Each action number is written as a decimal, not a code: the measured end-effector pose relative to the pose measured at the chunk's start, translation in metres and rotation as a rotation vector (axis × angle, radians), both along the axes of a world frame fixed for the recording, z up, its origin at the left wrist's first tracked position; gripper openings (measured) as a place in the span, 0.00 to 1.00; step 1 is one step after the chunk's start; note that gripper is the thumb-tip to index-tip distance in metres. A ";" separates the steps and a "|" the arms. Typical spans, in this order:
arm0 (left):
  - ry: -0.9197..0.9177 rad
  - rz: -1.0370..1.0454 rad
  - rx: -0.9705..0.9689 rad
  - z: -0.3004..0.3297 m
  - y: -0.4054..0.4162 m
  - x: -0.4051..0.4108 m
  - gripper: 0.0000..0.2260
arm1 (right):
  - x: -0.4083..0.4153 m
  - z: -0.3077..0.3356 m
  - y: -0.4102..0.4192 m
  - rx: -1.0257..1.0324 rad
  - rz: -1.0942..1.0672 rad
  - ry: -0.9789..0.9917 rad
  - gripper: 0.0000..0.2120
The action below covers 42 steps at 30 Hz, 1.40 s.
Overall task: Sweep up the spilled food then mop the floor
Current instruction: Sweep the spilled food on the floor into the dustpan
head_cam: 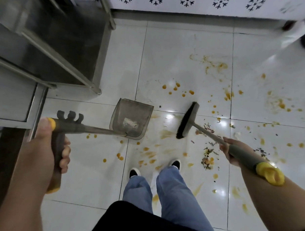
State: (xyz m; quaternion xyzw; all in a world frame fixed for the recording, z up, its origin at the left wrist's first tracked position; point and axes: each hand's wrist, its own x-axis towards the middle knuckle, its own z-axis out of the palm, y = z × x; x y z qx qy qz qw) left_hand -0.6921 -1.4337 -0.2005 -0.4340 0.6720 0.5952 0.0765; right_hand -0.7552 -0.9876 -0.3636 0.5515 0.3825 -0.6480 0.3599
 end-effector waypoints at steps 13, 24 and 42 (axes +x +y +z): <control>-0.005 -0.168 -0.069 0.014 0.091 -0.072 0.31 | 0.011 0.018 0.062 0.095 -0.218 0.079 0.08; -0.048 -0.261 -0.117 0.009 0.136 -0.129 0.36 | -0.003 0.019 0.036 -0.213 -0.190 0.034 0.12; -0.052 -0.456 -0.119 0.000 0.200 -0.273 0.28 | -0.026 0.045 0.101 -0.056 -0.117 -0.177 0.12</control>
